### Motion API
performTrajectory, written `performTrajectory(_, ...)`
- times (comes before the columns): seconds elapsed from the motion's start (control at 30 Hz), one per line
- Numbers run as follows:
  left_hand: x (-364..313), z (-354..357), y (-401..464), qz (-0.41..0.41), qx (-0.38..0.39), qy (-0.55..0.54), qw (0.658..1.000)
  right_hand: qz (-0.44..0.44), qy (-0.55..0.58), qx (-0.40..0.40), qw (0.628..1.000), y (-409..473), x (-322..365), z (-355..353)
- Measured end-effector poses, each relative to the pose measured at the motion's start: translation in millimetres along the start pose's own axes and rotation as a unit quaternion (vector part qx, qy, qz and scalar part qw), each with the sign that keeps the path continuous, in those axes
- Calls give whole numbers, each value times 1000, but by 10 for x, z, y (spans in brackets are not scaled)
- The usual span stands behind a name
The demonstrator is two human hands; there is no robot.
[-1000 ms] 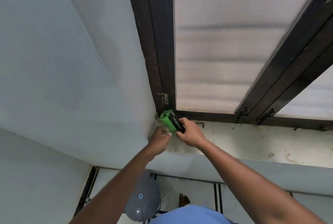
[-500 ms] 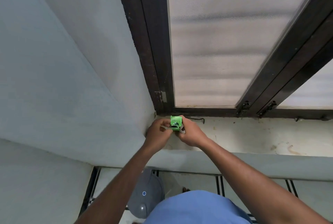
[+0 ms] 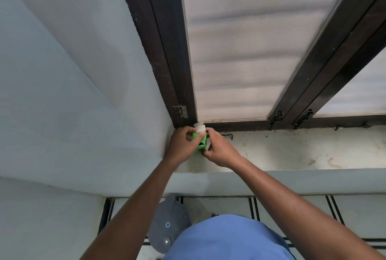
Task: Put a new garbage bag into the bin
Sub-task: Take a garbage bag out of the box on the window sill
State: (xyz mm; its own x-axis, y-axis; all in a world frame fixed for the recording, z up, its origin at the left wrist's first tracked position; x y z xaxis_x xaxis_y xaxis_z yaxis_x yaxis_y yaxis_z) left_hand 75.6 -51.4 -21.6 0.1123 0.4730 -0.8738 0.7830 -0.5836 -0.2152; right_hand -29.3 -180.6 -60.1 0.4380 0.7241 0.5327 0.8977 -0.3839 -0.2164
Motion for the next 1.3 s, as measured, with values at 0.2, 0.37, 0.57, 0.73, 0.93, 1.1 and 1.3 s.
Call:
performTrajectory(0.2, -22, -9, 71, -19, -5, -13, 1000, 8, 107, -14, 994, -123, -48, -25)
performTrajectory(0.37, 133, 7, 65, -43, 34, -51, 997, 42, 150, -63, 986, -211, -86, -50)
performTrajectory(0.57, 143, 36, -56, -39, 22, -93, 995, 23, 181, -75, 980, -250, -108, -21)
performTrajectory(0.73, 198, 97, -169, -44, 15, -100, 994, 28, 149, -101, 983, -278, -103, -12)
performTrajectory(0.93, 234, 151, -261, -48, 1, -133, 990, 27, 165, -135, 977, -265, -147, 23)
performTrajectory(1.1, 272, 186, -335, -54, 7, -123, 991, 36, 165, -129, 977, -327, -130, 66)
performTrajectory(1.3, 286, 181, -391, -60, 11, -124, 990, -2, 176, -58, 983, -451, -88, 127)
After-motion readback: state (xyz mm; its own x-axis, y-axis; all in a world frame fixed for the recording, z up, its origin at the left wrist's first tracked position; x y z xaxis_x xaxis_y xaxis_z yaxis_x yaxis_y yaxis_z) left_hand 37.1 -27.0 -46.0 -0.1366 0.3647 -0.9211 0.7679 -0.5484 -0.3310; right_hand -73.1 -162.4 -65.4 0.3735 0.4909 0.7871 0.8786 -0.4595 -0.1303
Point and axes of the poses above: each hand's wrist, its own y-axis towards the middle knuckle, its own z-axis out of the palm, x = y × z, the point moved 3 cm from there along y, towards the middle knuckle, and after that the axes turned 12 degrees about -y, right-handed, at the moved point
